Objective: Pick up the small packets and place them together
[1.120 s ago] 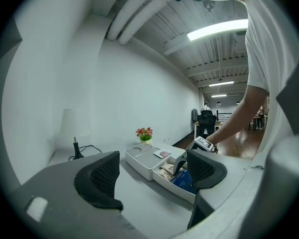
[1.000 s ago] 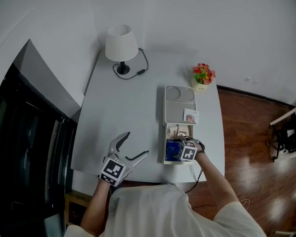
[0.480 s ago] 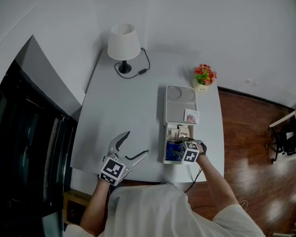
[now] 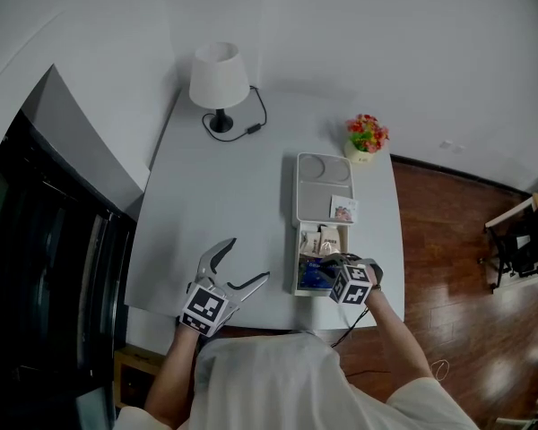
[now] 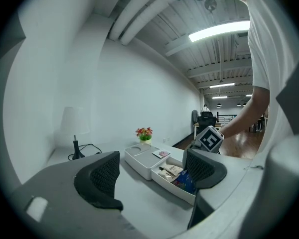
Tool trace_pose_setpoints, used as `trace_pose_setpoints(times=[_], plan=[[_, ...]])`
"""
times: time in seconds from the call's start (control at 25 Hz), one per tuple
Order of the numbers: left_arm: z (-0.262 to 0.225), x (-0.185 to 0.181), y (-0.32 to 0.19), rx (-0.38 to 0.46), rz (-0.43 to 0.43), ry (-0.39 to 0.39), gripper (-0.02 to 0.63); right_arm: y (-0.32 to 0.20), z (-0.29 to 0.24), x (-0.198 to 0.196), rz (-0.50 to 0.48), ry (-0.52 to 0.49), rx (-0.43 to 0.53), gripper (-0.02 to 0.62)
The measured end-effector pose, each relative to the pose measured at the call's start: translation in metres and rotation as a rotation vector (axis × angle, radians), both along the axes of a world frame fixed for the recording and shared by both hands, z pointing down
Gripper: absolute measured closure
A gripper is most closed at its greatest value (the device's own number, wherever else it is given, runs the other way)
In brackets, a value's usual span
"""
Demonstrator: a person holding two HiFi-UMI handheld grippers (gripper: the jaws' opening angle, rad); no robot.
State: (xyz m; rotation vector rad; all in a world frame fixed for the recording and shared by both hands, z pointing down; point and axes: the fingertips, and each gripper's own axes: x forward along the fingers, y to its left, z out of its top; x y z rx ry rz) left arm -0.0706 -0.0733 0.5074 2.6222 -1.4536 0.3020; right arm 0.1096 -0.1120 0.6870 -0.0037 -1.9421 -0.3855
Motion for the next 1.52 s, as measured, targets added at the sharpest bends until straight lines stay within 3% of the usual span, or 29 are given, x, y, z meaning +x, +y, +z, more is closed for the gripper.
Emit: trace_pose_setpoints(times=[0.4, 0.84, 1.0, 1.24, 1.52], plan=[[0.002, 0.008, -0.005, -0.004, 0.018, 0.001, 0.179, -0.015, -0.068, 0.000, -0.012, -0.091, 0.067, 0.551], [-0.002, 0.004, -0.014, -0.009, 0.009, -0.005, 0.179, -0.105, -0.106, -0.033, -0.009, -0.166, 0.032, 0.551], [0.000, -0.002, -0.020, -0.019, -0.004, -0.011, 0.179, -0.142, -0.099, -0.053, -0.030, -0.154, -0.022, 0.551], [0.001, -0.006, -0.025, -0.028, -0.030, -0.004, 0.179, -0.182, -0.064, -0.072, -0.022, -0.058, -0.092, 0.551], [-0.001, -0.015, -0.028, -0.034, -0.056, -0.023, 0.179, -0.233, -0.027, -0.074, 0.081, -0.017, -0.040, 0.522]])
